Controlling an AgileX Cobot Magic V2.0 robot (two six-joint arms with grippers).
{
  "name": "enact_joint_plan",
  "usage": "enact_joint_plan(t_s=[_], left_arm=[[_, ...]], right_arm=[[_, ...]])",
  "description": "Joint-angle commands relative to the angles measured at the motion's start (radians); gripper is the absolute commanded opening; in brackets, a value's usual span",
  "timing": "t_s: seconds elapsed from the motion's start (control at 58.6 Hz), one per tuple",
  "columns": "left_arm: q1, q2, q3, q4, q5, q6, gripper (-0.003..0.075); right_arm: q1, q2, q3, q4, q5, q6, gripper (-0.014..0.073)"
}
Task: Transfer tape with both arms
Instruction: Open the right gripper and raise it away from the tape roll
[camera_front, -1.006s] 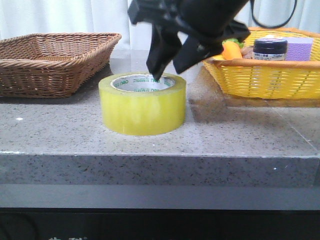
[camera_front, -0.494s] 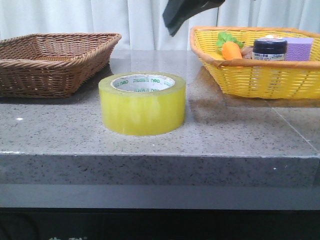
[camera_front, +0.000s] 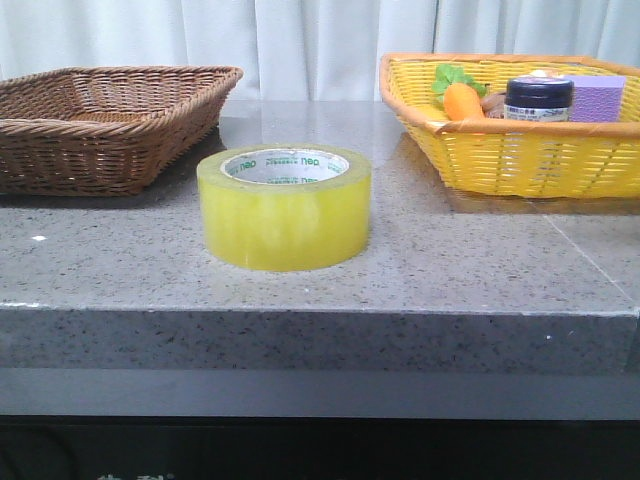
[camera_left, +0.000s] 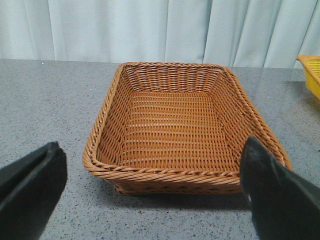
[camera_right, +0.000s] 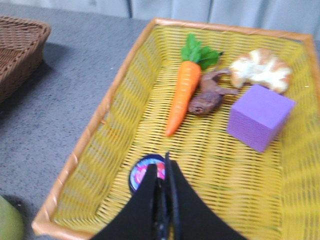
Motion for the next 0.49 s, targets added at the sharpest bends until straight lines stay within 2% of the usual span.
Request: enact_joint_plan(t_s=[0.0,0.256,0.477], left_arm=[[0.001,0.007,-0.038,0.001,-0.089,-0.006,0.0690],[0.001,0.007,-0.038,0.001,-0.089,-0.006,0.0690],[0.001,0.007,-0.038,0.001,-0.089,-0.006,0.0690]], right_arm=[[-0.022,-0.117,0.081,-0.014,-0.158,-0.004,-0.0070],[-0.022,-0.438,0.432,-0.014,-0.337,-0.004,-0.0070],[-0.022,-0.634,0.543,-0.014,-0.350,-0.004,-0.0069]])
